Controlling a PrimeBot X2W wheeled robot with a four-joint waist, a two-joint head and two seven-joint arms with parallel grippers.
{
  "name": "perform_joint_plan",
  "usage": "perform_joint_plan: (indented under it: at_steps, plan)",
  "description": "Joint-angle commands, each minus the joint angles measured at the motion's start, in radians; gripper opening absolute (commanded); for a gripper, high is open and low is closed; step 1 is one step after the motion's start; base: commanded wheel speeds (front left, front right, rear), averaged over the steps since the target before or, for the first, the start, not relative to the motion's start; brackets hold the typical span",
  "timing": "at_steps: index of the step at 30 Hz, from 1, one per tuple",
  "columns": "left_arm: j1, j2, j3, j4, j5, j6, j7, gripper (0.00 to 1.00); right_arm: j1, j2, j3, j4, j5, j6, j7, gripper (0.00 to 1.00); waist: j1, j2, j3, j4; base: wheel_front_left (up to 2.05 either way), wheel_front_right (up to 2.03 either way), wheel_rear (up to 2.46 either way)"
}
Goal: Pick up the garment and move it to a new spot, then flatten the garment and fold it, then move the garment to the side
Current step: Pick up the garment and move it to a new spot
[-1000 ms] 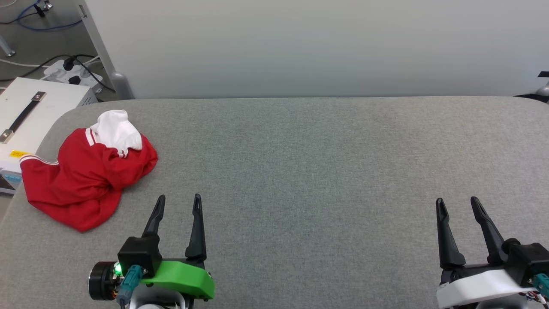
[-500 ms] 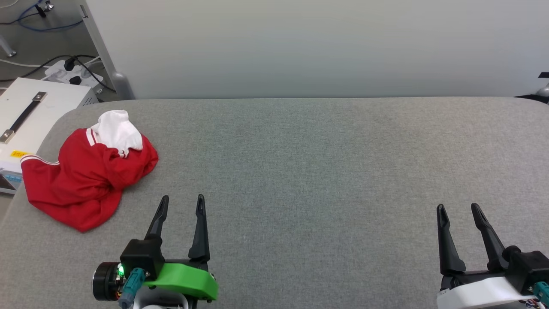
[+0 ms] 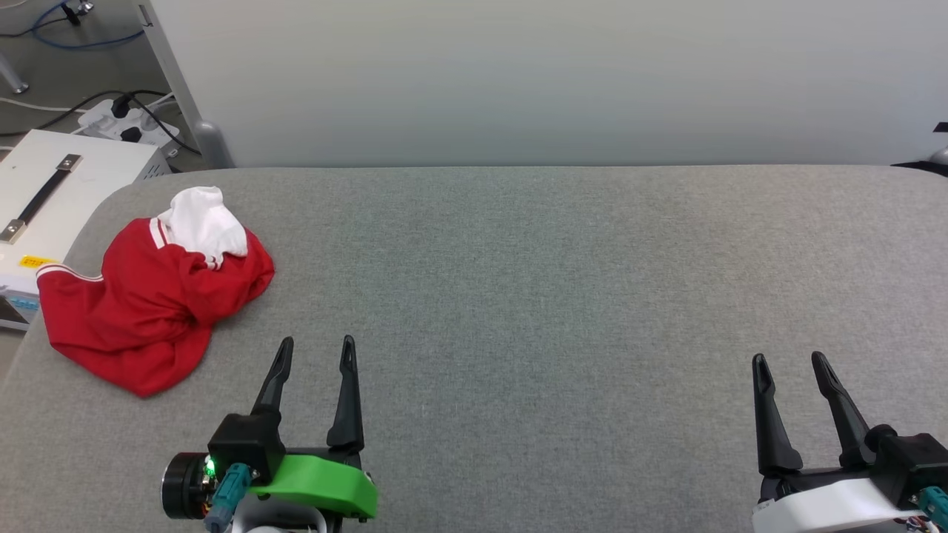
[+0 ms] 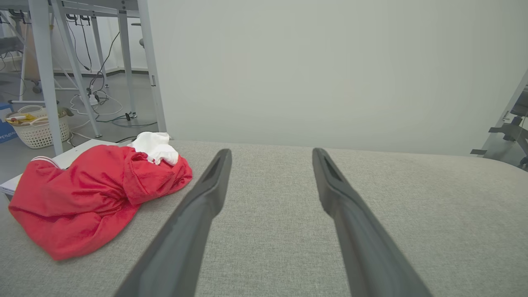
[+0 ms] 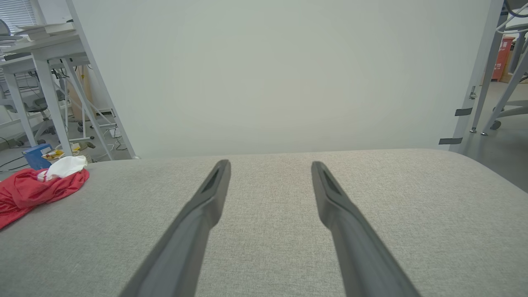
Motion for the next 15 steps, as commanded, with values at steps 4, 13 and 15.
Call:
perform_joint_plan:
  at_steps: [4, 13, 15]
  plan:
    - [-0.002, -0.004, 0.002, 0.005, -0.002, 0.003, -0.006, 1.00, 0.011, -0.001, 0.003, 0.002, -0.006, -0.001, -0.009, 1.00, 0.0000, -0.0001, 0.004, 0.008, 0.00, 0.00, 0.00]
    - [-0.015, -0.004, 0.012, 0.009, -0.015, 0.006, -0.006, 1.00, 0.005, -0.001, 0.007, -0.003, -0.012, -0.001, -0.009, 1.00, 0.0000, -0.0001, 0.021, 0.068, 0.00, 0.00, 0.00]
    - [-0.017, -0.004, 0.018, 0.009, -0.013, 0.006, -0.006, 1.00, 0.002, -0.001, 0.009, -0.005, -0.013, -0.001, -0.009, 1.00, 0.0000, -0.0001, 0.025, 0.088, 0.00, 0.00, 0.00]
